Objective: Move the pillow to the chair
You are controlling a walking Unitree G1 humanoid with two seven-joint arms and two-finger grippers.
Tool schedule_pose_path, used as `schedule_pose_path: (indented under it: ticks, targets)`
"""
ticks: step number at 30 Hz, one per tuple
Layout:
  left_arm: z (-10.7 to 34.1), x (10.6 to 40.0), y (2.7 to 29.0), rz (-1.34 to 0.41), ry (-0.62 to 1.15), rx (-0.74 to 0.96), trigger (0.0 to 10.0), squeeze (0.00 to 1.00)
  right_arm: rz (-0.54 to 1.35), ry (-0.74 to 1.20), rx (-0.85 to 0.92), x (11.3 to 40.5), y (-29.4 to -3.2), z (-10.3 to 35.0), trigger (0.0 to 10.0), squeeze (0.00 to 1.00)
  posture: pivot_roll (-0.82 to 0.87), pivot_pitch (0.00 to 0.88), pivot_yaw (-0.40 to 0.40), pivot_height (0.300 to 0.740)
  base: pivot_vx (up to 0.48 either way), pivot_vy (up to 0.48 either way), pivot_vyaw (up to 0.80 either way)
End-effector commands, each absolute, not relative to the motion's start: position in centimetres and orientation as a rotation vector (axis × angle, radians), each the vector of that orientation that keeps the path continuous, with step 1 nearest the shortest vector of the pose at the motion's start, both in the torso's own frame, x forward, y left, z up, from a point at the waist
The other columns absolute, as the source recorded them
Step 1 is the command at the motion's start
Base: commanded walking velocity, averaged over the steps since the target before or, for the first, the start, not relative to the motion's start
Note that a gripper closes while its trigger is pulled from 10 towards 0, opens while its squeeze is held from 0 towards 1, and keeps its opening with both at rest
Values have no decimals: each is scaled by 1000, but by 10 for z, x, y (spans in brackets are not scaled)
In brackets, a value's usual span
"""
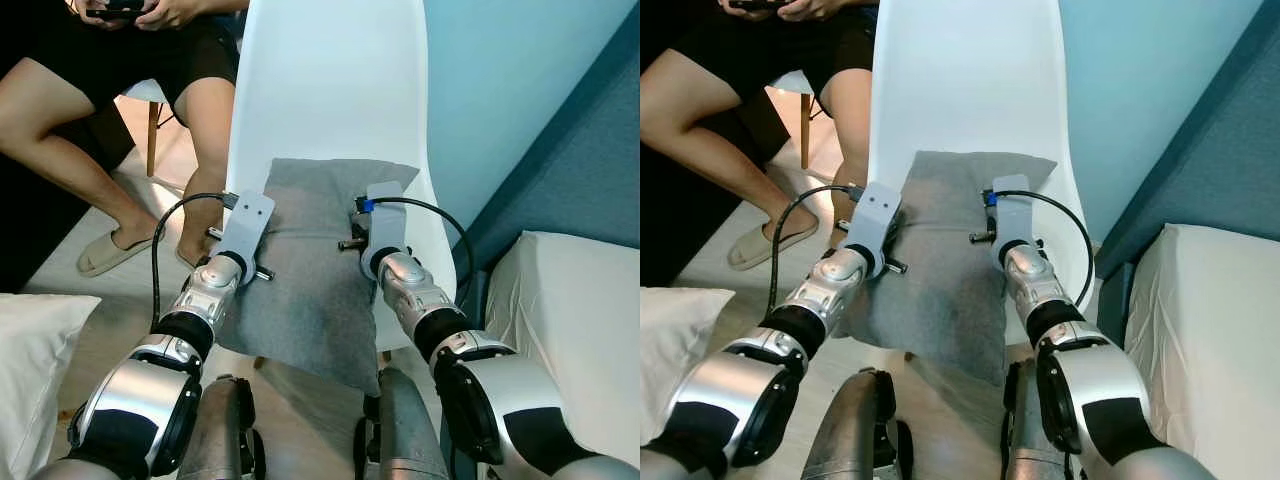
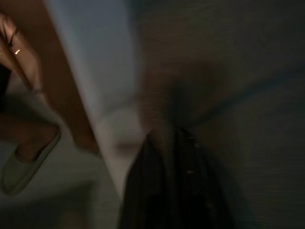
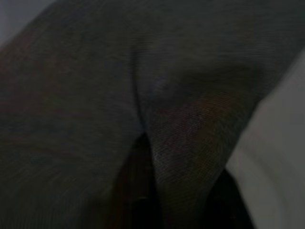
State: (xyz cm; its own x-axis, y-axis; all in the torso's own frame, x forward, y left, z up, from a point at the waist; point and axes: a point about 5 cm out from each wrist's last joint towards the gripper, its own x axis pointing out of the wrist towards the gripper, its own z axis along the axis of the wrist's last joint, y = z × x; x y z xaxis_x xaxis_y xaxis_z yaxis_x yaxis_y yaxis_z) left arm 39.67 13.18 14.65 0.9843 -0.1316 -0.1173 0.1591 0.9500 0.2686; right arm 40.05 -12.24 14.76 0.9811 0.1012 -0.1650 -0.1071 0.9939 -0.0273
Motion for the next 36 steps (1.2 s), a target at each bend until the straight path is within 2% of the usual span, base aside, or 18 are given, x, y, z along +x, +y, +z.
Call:
schedule_pose_path:
  ticks: [1, 10, 12, 16, 17, 18, 20, 25, 26, 27, 29, 30, 32, 33, 35, 36]
  targets:
    - [140, 395, 161, -43, 144, 263, 10000, 1000, -48, 192, -11, 399, -158, 142, 10000, 1000, 45, 331, -7, 603, 0, 0, 0]
    - [153, 399, 169, -28, 114, 240, 10000, 1000, -120, 153, 14, 401, -176, 152, 10000, 1000, 45, 304, -4, 603, 0, 0, 0]
    - [154, 399, 181, 41, 121, 256, 10000, 1000, -201, 138, -26, 401, -191, 158, 10000, 1000, 39, 290, -4, 603, 0, 0, 0]
    - [155, 398, 190, 70, 115, 255, 10000, 1000, -220, 142, -54, 402, -197, 161, 10000, 1000, 33, 274, -6, 603, 0, 0, 0]
    - [156, 398, 197, 91, 110, 248, 10000, 39, -207, 142, -52, 402, -198, 162, 10000, 0, 31, 262, -11, 603, 0, 0, 0]
    - [157, 397, 203, 115, 104, 239, 10000, 0, -195, 144, -55, 402, -198, 162, 10000, 0, 31, 257, -13, 603, 0, 0, 0]
    - [159, 395, 215, 154, 87, 215, 10000, 0, -168, 115, -71, 403, -196, 165, 10000, 0, 28, 235, -16, 603, 0, 0, 0]
    - [162, 391, 224, 141, 43, 203, 10000, 0, -182, -6, -87, 403, -202, 178, 10000, 0, 35, 208, -31, 603, 0, 0, 0]
    - [162, 389, 225, 121, 14, 208, 10000, 0, -179, -85, -155, 402, -202, 185, 10000, 0, 36, 199, -35, 603, 0, 0, 0]
    - [162, 389, 225, 121, 14, 208, 10000, 0, -179, -85, -155, 402, -202, 185, 10000, 0, 36, 199, -35, 603, 0, 0, 0]
    - [157, 383, 218, 35, -30, 198, 10000, 0, -100, -184, -264, 398, -189, 188, 10000, 0, 29, 171, -41, 603, 0, 0, 0]
    - [152, 379, 211, -21, -43, 147, 10000, 0, -8, -131, -212, 397, -177, 176, 10000, 0, 26, 160, -44, 603, 0, 0, 0]
    - [149, 375, 205, -63, -52, 101, 10000, 0, 35, -128, -168, 394, -170, 170, 10000, 0, 27, 156, -46, 603, 0, 0, 0]
    - [146, 370, 199, -90, -64, 67, 10000, 0, 56, -175, -194, 390, -166, 169, 10000, 0, 33, 143, -52, 603, 0, 0, 0]
    - [144, 362, 189, -123, -92, 44, 10000, 0, 54, -355, -376, 378, -159, 179, 10000, 0, 33, 136, -54, 603, 0, 0, 0]
    - [144, 362, 189, -123, -92, 44, 10000, 0, 54, -355, -376, 378, -159, 179, 10000, 0, 33, 136, -54, 603, 0, 0, 0]
